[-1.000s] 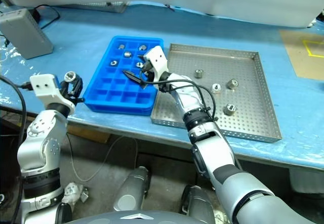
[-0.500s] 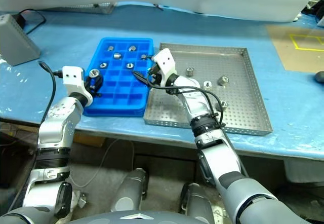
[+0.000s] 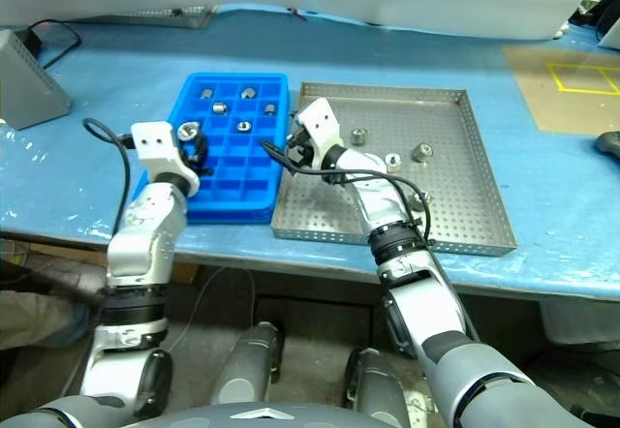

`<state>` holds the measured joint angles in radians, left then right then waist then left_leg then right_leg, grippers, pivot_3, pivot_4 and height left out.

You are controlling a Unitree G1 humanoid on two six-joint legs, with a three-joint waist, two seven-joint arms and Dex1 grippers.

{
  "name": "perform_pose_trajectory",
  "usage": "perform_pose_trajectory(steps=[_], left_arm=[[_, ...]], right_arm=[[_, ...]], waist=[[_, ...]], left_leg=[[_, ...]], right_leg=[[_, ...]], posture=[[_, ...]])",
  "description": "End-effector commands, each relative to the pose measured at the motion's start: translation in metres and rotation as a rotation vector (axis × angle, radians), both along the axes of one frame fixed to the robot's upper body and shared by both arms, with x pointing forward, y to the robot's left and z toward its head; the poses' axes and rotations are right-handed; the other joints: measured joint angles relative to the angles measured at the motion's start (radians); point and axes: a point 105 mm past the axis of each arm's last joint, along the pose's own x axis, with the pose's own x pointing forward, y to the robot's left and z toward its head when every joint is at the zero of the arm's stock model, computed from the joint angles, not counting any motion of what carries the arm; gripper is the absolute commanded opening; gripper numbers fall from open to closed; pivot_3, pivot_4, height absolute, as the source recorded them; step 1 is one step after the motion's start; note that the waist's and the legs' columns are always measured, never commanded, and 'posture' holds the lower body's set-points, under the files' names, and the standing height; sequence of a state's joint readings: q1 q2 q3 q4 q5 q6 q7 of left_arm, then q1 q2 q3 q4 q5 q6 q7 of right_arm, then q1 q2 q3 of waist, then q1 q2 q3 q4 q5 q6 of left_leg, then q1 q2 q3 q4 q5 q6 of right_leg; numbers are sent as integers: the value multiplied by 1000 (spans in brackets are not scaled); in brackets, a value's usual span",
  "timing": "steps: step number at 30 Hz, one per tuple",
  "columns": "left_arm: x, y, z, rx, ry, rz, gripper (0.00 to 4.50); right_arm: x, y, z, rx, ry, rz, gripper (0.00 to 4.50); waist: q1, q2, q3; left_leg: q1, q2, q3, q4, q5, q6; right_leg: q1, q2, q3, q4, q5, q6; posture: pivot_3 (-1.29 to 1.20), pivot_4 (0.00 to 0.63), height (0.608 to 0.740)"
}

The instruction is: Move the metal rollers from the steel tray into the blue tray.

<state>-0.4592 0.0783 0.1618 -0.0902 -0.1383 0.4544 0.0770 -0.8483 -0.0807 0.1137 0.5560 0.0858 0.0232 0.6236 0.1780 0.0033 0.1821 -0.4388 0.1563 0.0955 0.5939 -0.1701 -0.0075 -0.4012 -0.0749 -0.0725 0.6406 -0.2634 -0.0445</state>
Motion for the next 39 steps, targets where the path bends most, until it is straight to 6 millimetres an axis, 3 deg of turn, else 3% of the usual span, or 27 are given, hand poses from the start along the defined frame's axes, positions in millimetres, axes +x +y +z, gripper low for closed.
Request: perform_pose_trajectory(steps=[1, 8, 19, 27, 31, 35, 39], left_arm=[[-11, 13, 24, -13, -99, 101, 1693], [-19, 46, 36, -19, -160, 264, 1693], [-23, 61, 9, -104, -73, 336, 1693], [-24, 65, 4, -118, -56, 358, 4339], [-4, 38, 25, -140, -146, 156, 4339], [22, -36, 54, -57, -219, -319, 4339], [27, -94, 47, 46, -168, -726, 4339]], right_arm=[[-1, -2, 7, 2, -42, -8, 4500], [0, -4, 4, -9, -38, -11, 4500], [-1, -3, 2, -33, -42, -1, 4500], [2, -10, 4, -45, -61, -32, 4500], [6, -26, 22, 56, -52, -94, 4500], [6, -67, 57, 220, -51, -210, 4500], [-5, -109, 54, 131, -68, -330, 4500]], waist=[[-4, 0, 0], [-23, 0, 0], [-21, 0, 0], [-23, 0, 0], [-24, 0, 0], [-24, 1, 1], [-45, 2, 0]], left_leg=[[0, 0, 0, 0, 0, 0], [0, 1, 0, 0, 1, 3], [-1, 1, 0, 1, 4, 8], [0, 1, 0, 1, 5, 8], [-1, 1, 1, 1, 6, 9], [-1, 1, 1, 1, 8, 11], [3, -1, 6, 1, 8, 13]], right_leg=[[0, 0, 0, 0, 0, 0], [0, 1, -1, 0, 0, -1], [0, 0, -1, 0, -1, -4], [0, 0, -1, 0, -1, -6], [0, 0, -1, 0, -1, -6], [0, 0, -1, 0, 0, -6], [3, -1, 5, -1, 3, -2]], posture=[[279, 150, 740], [290, 150, 740], [294, 150, 740], [249, 150, 740], [144, 150, 740], [-9, 150, 740], [-111, 150, 740]])
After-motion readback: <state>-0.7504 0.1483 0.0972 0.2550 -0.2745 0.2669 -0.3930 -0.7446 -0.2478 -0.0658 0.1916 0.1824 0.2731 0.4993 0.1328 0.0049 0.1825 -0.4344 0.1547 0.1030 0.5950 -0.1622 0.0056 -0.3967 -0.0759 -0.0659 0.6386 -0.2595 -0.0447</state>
